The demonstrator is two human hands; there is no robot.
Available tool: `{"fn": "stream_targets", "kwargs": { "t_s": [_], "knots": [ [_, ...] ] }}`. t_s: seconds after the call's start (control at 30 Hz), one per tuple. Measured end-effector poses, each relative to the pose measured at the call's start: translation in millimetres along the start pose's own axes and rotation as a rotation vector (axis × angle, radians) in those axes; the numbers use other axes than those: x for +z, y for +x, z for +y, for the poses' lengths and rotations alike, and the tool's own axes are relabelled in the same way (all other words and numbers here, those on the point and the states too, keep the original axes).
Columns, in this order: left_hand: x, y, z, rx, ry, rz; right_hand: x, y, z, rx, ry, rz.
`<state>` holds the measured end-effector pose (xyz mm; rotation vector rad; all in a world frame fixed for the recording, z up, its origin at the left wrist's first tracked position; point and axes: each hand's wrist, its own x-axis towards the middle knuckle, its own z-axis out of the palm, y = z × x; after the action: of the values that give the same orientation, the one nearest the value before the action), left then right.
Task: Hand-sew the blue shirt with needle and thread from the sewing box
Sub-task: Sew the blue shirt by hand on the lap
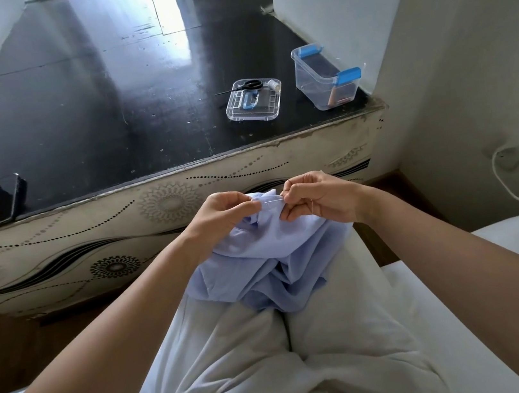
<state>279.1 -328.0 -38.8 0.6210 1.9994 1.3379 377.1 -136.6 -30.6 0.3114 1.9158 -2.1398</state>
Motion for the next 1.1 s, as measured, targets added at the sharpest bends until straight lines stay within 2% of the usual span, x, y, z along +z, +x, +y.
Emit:
{"fn": "stream_targets", "kwargs": {
  "t_s": [0.77,1.1],
  "knots": [
    [6.0,2.7,2.0,0.049,-0.038,0.046,-2.3,-2.9,5.6,-0.050,-0.010,0.060],
    [5.2,3.5,2.8,0.017,-0.091,-0.095,-8.7,-6.6,7.5,-0.068,0.067,-0.039]
  ]
}}
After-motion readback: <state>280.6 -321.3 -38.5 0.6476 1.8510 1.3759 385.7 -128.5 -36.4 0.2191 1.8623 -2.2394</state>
